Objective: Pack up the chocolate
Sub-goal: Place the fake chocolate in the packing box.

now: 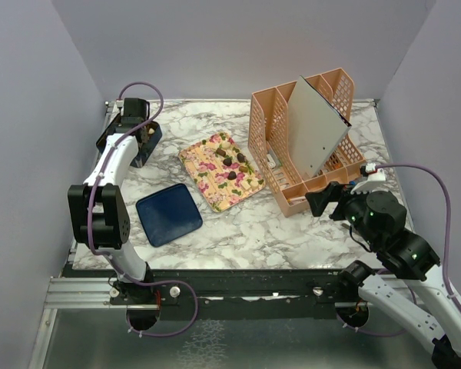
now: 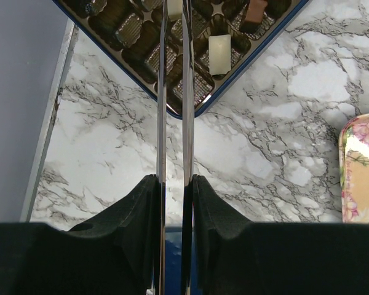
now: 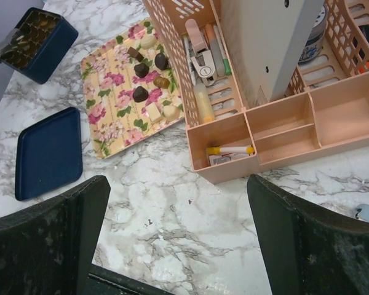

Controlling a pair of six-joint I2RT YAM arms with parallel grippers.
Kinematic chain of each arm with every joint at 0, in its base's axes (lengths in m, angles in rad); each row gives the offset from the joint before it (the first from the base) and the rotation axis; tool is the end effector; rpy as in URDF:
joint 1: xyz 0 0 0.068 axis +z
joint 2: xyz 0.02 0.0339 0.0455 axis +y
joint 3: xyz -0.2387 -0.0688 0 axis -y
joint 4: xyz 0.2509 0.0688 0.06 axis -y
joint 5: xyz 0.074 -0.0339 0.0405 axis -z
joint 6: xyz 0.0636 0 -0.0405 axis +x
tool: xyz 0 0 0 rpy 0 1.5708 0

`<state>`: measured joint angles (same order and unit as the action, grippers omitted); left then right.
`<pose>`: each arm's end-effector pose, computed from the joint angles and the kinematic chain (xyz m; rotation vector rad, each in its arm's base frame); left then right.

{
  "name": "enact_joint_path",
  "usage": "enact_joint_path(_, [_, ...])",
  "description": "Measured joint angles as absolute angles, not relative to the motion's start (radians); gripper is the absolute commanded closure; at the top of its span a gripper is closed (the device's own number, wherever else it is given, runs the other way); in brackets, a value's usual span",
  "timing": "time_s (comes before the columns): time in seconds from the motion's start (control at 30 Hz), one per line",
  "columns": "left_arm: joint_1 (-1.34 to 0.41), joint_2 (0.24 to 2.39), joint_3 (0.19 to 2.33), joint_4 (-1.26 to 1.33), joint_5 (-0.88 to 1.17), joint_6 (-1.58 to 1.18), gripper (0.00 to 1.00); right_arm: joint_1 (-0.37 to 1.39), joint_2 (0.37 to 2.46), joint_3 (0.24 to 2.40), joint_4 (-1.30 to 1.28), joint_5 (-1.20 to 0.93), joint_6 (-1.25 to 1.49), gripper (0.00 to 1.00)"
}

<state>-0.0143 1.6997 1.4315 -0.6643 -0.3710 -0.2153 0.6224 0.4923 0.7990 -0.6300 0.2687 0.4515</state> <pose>0.3882 0.0175 0.2346 -0.3962 2.4176 0.3633 0.1391 0.0790 0.3163 0.0220 1.9105 0.4791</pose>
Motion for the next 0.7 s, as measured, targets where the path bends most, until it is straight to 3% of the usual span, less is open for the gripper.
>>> enact_joint_path(0.7, [-0.013, 1.663, 1.417, -0.653, -0.352, -0.212, 0.61, 0.622, 0.479, 0.799, -0.630, 0.269, 0.452, 0.01])
